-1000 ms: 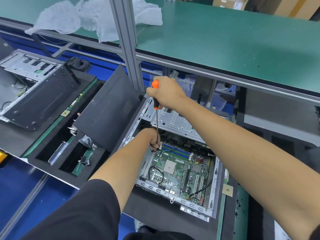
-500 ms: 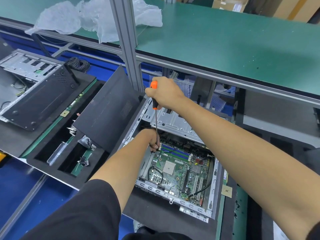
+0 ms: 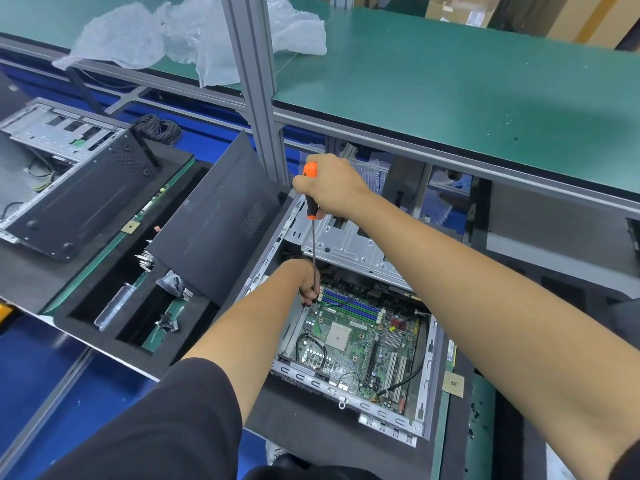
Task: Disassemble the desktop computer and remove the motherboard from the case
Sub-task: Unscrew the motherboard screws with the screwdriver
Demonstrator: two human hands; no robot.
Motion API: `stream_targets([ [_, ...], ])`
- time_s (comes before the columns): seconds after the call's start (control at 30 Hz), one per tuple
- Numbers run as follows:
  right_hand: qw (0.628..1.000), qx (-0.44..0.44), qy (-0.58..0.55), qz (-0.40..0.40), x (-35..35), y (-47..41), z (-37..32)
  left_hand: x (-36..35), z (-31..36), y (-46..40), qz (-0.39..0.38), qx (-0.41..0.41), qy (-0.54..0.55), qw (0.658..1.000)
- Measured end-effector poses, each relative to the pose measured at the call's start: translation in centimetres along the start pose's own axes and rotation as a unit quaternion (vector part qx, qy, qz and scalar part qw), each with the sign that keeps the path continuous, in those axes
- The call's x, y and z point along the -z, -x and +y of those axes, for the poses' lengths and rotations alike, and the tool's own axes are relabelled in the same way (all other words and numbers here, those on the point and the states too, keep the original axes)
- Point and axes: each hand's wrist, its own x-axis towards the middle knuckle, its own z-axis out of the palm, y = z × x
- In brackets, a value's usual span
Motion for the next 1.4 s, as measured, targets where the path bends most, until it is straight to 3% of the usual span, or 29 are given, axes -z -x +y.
stream_targets([
  [0.37,1.000,0.020,-0.001,-0.025,0.3,0.3,-0.5,-0.2,-0.4,-0.4,0.004,-0.031,0.000,1.000],
  [0.67,0.979,0.047,-0.061,-0.189,1.6,0.7,-1.1,-0.1,-0.7,-1.0,0.036,-0.046,-0.027,0.998],
  [0.97,0.951,0.066,0.009,-0.301,3.3,0.2,-2.0,0.2,-1.1,-1.0,0.013,-0.086,-0.063,0.994],
  [1.23,0.896,0.120,0.168,-0.393,4.6,0.5,-3.8,1.6,-1.8,0.1,-0.014,-0.185,-0.089,0.978],
  [1.4,0.889,0.096,0.148,-0.424,4.5,1.0,-3.9,1.8,-2.1,0.6,-0.023,-0.238,-0.093,0.967],
])
